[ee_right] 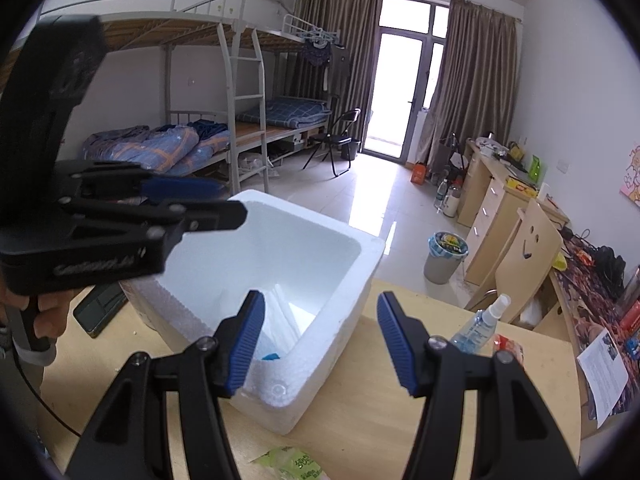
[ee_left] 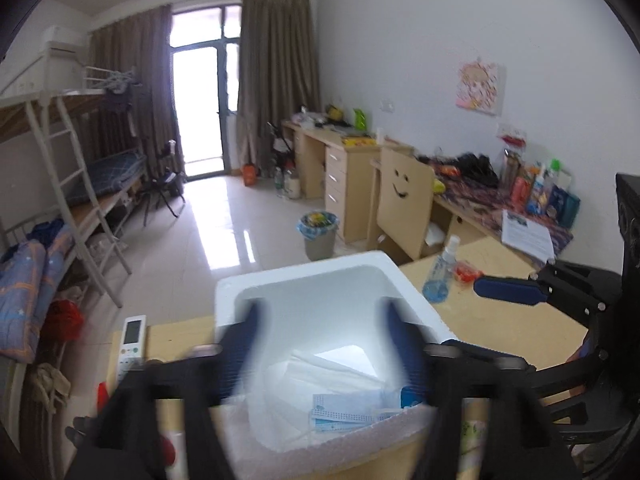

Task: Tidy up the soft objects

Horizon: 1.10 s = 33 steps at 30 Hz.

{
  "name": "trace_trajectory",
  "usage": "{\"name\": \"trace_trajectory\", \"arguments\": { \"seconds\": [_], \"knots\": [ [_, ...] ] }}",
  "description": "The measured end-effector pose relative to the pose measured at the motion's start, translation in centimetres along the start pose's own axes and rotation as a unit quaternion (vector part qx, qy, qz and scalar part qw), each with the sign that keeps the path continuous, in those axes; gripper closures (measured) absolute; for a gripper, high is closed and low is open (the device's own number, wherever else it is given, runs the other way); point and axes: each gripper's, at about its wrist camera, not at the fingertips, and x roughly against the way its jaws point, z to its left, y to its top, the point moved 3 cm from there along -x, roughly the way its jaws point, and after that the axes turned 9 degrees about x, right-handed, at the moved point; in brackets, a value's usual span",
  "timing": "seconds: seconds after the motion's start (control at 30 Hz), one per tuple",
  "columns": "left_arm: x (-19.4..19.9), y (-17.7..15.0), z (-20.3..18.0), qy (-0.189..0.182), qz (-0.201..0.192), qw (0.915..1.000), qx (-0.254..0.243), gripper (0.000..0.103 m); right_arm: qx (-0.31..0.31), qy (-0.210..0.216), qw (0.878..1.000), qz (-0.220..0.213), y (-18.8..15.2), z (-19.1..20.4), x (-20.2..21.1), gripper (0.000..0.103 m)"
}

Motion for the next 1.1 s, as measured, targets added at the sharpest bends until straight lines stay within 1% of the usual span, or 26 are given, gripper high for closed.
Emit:
{"name": "trace_trajectory", "arguments": {
  "seconds": [0.03, 0.1, 0.17, 0.23, 0.27, 0.3, 0.33, 0.4, 0.7, 0.8, 1.0, 1.1],
  "knots": [
    [0.4, 0.0, -0.1, 0.006, -0.011, 0.9999, 0.002, 0.009, -0.001, -0.001, 1.0, 0.0, 0.0, 0.1, 0.1, 0.04],
    [1.2, 0.1, -0.2, 0.024, -0.026, 0.9994, 0.004, 0.005, -0.007, -0.003, 1.0, -0.002, -0.1, 0.0, 0.3, 0.04],
    [2.0, 0.1, -0.1, 0.053, -0.043, 0.9976, 0.013, 0.001, -0.011, -0.006, 1.0, -0.003, 0.0, 0.1, 0.6, 0.039],
    [3.0, 0.1, -0.1, 0.072, -0.058, 0.9955, 0.019, 0.001, -0.02, -0.01, 1.0, -0.01, 0.0, 0.1, 1.3, 0.025],
    [3.3, 0.1, -0.1, 0.077, -0.062, 0.9949, 0.019, 0.001, -0.023, -0.01, 1.0, -0.014, 0.1, 0.1, 1.7, 0.014],
    [3.9, 0.0, -0.1, 0.082, -0.068, 0.9942, 0.018, 0.001, -0.028, -0.012, 0.999, -0.021, 0.1, 0.1, 2.3, 0.01],
    [4.4, -0.1, -0.2, 0.084, -0.073, 0.9936, 0.017, 0.001, -0.031, -0.013, 0.999, -0.025, 0.1, 0.0, 2.6, 0.009],
    [5.3, -0.1, -0.4, 0.079, -0.078, 0.9936, 0.02, 0.001, -0.034, -0.016, 0.999, -0.031, 0.2, 0.1, 3.4, 0.003],
    [9.0, -1.0, -1.0, 0.081, -0.096, 0.992, 0.015, 0.001, -0.034, -0.029, 0.998, -0.047, -0.2, 1.0, 6.6, 0.003],
    [10.2, -1.5, -1.4, 0.076, -0.098, 0.9921, 0.018, 0.001, -0.036, -0.035, 0.997, -0.056, -0.4, 1.3, 8.1, 0.003],
    [14.2, -2.5, -2.8, 0.059, -0.125, 0.9902, 0.015, 0.001, -0.037, -0.046, 0.995, -0.074, -1.4, 1.7, 11.2, 0.003],
    [15.9, -3.1, -3.1, 0.058, -0.138, 0.9886, 0.016, 0.001, -0.04, -0.05, 0.995, -0.082, -1.9, 1.9, 12.7, 0.003]
  ]
}}
